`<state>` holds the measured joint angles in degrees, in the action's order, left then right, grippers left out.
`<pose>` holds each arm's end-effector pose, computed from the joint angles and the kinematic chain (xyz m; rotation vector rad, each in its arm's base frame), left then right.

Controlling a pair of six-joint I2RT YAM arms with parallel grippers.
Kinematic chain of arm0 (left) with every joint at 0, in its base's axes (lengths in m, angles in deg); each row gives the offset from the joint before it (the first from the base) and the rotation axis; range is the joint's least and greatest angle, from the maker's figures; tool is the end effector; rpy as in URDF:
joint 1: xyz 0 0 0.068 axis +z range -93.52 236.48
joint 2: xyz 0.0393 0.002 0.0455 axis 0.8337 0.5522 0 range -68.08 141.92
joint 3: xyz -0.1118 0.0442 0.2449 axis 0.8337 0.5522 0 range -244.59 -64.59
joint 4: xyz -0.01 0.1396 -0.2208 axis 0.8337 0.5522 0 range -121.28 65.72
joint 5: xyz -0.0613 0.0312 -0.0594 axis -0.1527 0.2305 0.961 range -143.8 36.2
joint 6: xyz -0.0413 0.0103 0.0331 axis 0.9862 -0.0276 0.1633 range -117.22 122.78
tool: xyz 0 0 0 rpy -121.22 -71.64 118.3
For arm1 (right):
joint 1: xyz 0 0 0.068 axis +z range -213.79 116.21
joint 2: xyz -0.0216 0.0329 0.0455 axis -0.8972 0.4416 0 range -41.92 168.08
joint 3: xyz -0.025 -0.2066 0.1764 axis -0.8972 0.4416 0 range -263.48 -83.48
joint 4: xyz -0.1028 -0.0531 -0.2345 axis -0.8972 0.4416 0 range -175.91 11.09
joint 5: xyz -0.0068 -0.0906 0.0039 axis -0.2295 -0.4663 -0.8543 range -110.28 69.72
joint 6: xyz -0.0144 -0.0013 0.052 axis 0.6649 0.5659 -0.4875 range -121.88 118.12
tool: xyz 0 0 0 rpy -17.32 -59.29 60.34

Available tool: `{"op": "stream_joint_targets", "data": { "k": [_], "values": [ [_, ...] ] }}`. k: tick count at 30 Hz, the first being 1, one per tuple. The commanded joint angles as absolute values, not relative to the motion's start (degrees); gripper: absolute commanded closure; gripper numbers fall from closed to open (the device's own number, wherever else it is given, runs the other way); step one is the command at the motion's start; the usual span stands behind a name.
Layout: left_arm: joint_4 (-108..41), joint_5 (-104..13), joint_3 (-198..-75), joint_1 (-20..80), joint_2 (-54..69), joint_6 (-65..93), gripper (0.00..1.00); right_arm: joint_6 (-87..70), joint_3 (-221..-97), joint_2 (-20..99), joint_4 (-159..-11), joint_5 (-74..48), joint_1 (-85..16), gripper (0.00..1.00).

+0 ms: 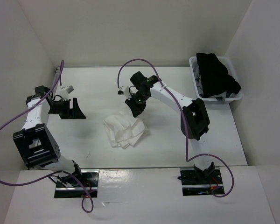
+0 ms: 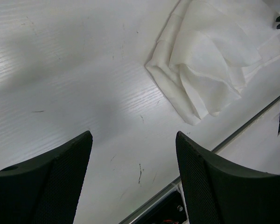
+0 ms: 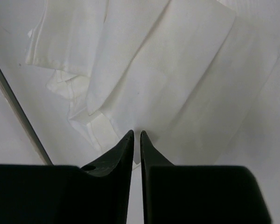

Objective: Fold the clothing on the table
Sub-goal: Fold the skirt

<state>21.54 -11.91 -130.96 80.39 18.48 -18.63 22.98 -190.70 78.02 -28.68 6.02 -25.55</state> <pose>0.2695 0.0934 0.2528 0.0882 2.5001 -0.7383 0.3361 0.2849 0.2472 -1.5452 2.2982 0.6990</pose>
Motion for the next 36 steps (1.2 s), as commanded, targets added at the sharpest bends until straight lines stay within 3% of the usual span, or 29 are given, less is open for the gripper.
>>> {"op": "stream_joint_targets", "data": {
  "k": [1,5,14,19,25,31,36],
  "values": [
    [22.4,-9.1,-130.9,81.2,19.3,-20.9,0.21,23.3,-189.2,76.6,-28.3,8.4,-25.7,0.86],
    [22.4,-9.1,-130.9,81.2,19.8,-20.9,0.21,24.5,-188.6,76.6,-27.2,9.5,-24.6,0.91],
    [22.4,-8.5,-130.9,81.2,20.3,-21.4,0.21,25.1,-188.1,79.3,-26.5,9.5,-20.6,0.91],
    [22.9,-8.0,-131.5,81.2,20.3,-21.9,0.21,26.9,-194.3,80.5,-21.9,9.5,-18.5,0.91],
    [22.9,-7.5,-131.5,81.2,20.3,-21.9,0.21,27.7,-206.5,77.8,-15.3,8.4,-18.0,0.77],
    [23.5,-7.5,-131.5,81.2,21.4,-22.4,0.21,27.7,-211.4,77.8,-13.6,8.4,-18.0,0.40],
    [23.5,-7.5,-131.5,81.2,21.4,-22.4,0.21,27.7,-206.3,80.9,-15.7,8.9,-18.0,0.40]
  ]
}}
